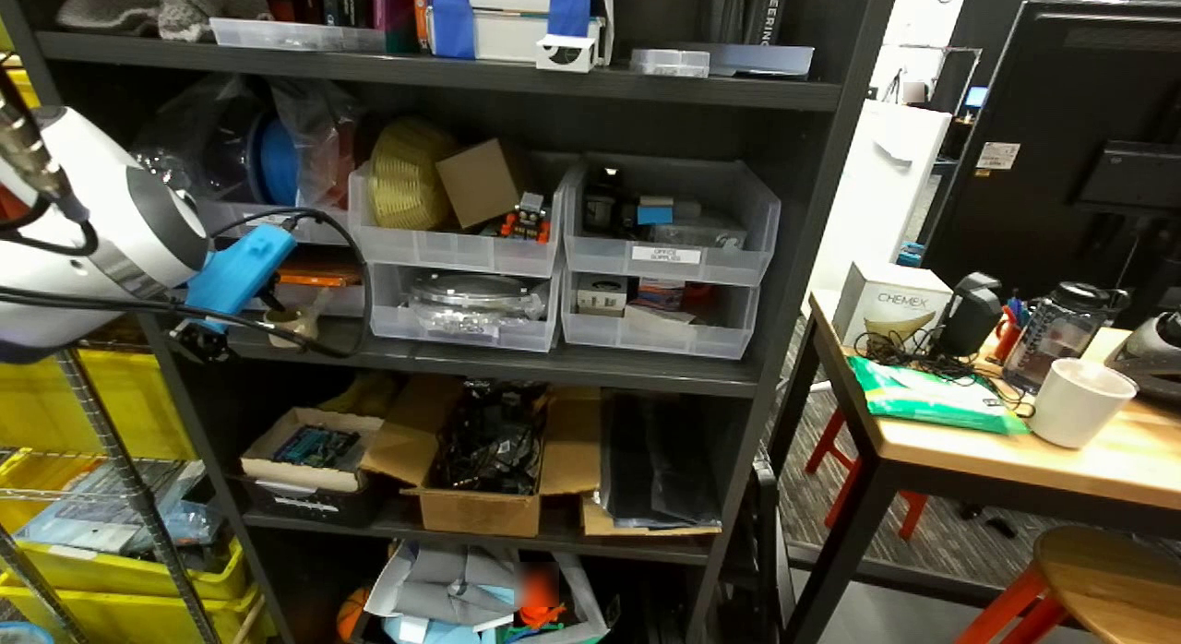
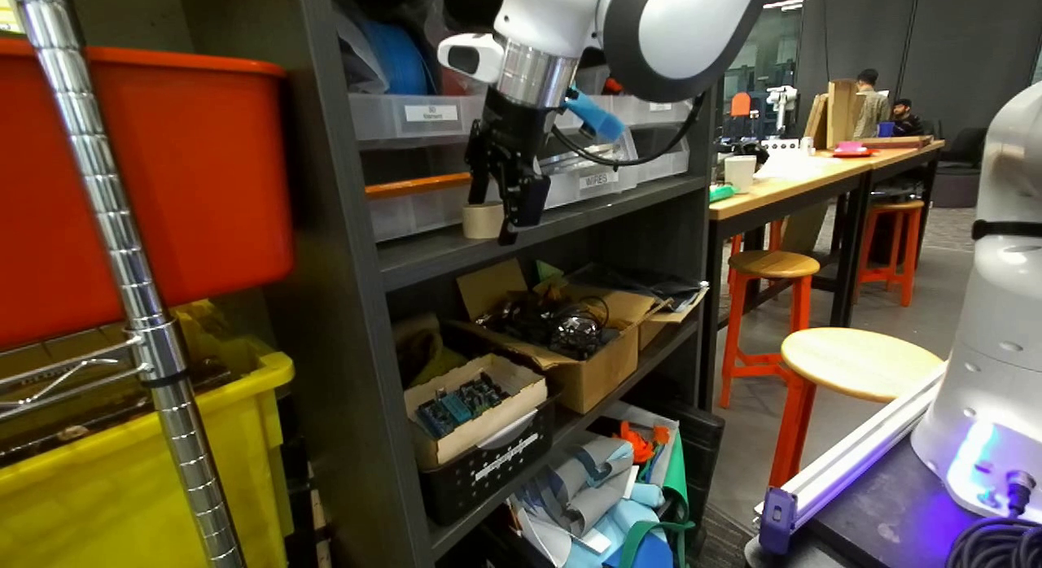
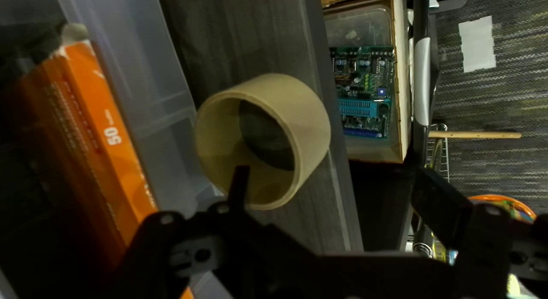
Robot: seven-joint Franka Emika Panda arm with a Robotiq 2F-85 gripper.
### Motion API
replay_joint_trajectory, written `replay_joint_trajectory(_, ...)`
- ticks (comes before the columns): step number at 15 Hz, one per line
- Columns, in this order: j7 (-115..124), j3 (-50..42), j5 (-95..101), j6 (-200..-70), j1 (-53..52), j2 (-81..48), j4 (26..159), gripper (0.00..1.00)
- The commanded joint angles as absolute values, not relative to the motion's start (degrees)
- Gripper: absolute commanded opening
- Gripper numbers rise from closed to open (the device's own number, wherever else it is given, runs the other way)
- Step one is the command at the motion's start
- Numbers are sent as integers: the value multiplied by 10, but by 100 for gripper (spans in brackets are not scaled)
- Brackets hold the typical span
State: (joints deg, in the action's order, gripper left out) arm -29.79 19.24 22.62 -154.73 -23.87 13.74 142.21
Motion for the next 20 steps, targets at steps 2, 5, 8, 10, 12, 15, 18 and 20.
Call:
replay_joint_trajectory(2, -308, 188, 234, -1537, -235, 148, 1427, 56)
replay_joint_trajectory(5, -307, 187, 233, -1534, -234, 151, 1429, 32)
replay_joint_trajectory(8, -306, 186, 234, -1532, -232, 153, 1432, 10)
replay_joint_trajectory(10, -306, 187, 236, -1529, -231, 153, 1431, 0)
replay_joint_trajectory(12, -306, 189, 238, -1524, -230, 155, 1430, 0)
replay_joint_trajectory(15, -299, 195, 245, -1508, -231, 170, 1433, 1)
replay_joint_trajectory(18, -287, 204, 262, -1478, -232, 208, 1443, 1)
replay_joint_trajectory(20, -277, 210, 274, -1455, -234, 237, 1448, 1)
